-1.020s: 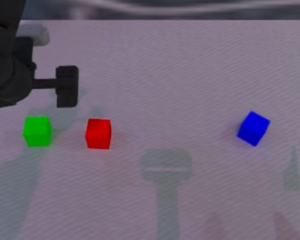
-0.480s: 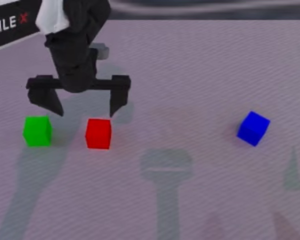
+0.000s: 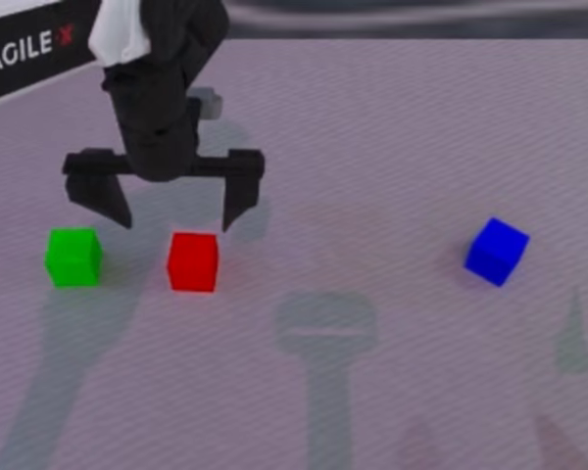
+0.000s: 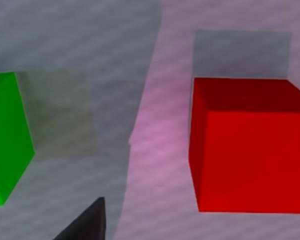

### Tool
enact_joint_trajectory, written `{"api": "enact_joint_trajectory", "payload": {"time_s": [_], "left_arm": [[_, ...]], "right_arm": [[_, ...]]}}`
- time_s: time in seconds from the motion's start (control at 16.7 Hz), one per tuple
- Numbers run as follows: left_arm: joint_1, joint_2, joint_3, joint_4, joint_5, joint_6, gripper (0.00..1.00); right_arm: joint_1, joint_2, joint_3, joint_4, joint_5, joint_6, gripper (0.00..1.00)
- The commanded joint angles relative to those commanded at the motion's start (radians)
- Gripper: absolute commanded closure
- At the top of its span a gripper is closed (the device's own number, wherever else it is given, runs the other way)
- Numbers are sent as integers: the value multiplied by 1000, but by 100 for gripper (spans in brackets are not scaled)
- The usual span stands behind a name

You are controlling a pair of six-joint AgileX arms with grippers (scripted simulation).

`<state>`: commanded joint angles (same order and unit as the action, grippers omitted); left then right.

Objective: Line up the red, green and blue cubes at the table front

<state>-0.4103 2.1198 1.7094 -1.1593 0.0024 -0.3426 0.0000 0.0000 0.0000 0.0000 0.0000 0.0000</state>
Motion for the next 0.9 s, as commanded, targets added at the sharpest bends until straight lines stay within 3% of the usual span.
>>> {"api": "enact_joint_trajectory", "payload": {"time_s": [0.48, 0.78, 0.9], "left_arm": [[-3, 100, -171, 276, 1, 2, 0], [-3, 113, -189, 300, 1, 2, 0], [-3, 113, -189, 300, 1, 2, 15]], "right_arm": [[0, 0, 0, 0, 0, 0, 0], [0, 0, 0, 0, 0, 0, 0], [0, 0, 0, 0, 0, 0, 0]]}}
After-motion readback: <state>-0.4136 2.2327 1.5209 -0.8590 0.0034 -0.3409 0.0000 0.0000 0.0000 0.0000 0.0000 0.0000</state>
